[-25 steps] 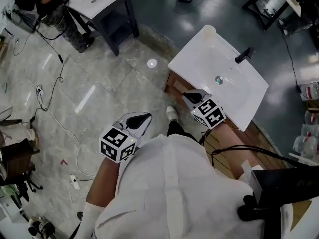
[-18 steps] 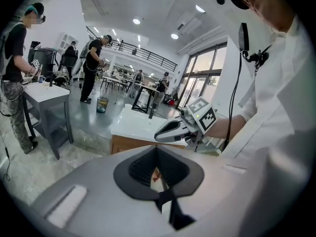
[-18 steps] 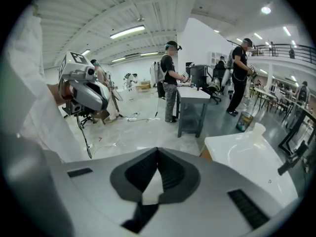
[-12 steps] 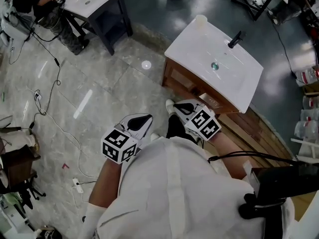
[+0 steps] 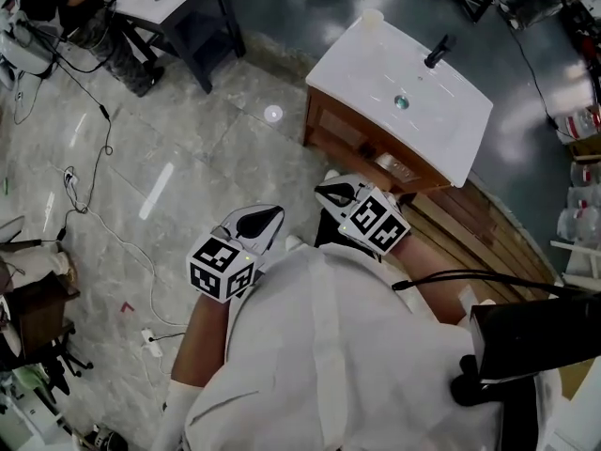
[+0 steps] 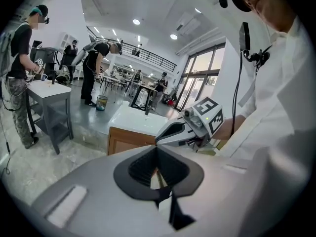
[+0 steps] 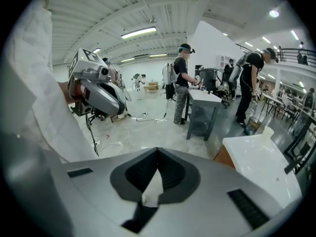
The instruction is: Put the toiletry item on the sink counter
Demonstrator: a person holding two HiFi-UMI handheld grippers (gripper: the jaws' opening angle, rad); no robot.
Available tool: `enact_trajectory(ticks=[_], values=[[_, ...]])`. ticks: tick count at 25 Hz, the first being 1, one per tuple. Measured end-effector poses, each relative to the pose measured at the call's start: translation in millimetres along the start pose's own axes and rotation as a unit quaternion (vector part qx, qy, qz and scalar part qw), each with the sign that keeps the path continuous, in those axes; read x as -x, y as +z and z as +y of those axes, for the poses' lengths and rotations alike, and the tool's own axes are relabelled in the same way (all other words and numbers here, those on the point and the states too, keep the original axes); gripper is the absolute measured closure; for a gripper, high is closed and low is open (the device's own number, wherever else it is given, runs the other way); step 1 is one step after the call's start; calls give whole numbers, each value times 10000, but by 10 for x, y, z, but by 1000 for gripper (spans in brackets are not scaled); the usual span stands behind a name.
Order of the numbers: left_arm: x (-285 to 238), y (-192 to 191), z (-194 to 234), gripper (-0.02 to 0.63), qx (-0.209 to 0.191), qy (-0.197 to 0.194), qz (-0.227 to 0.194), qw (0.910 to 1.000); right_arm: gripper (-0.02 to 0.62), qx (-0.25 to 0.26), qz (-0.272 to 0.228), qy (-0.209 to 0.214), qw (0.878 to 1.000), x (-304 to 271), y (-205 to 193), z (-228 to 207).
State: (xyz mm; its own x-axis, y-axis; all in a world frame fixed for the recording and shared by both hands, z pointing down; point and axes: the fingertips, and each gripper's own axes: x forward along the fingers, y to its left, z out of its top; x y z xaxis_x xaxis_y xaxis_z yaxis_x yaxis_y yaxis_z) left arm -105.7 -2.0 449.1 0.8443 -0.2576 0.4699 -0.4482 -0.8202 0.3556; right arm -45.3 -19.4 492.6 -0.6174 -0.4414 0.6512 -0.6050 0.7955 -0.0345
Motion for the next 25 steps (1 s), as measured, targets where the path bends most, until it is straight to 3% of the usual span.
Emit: enact_trajectory(ticks=[9, 25], values=[[67, -100, -61, 600, 22, 52, 6, 10000, 591, 317, -7, 80, 9995, -10, 18, 222], [5, -49, -115, 600, -71, -1, 51, 10000, 591, 298, -2, 49, 9995, 81, -7, 218]])
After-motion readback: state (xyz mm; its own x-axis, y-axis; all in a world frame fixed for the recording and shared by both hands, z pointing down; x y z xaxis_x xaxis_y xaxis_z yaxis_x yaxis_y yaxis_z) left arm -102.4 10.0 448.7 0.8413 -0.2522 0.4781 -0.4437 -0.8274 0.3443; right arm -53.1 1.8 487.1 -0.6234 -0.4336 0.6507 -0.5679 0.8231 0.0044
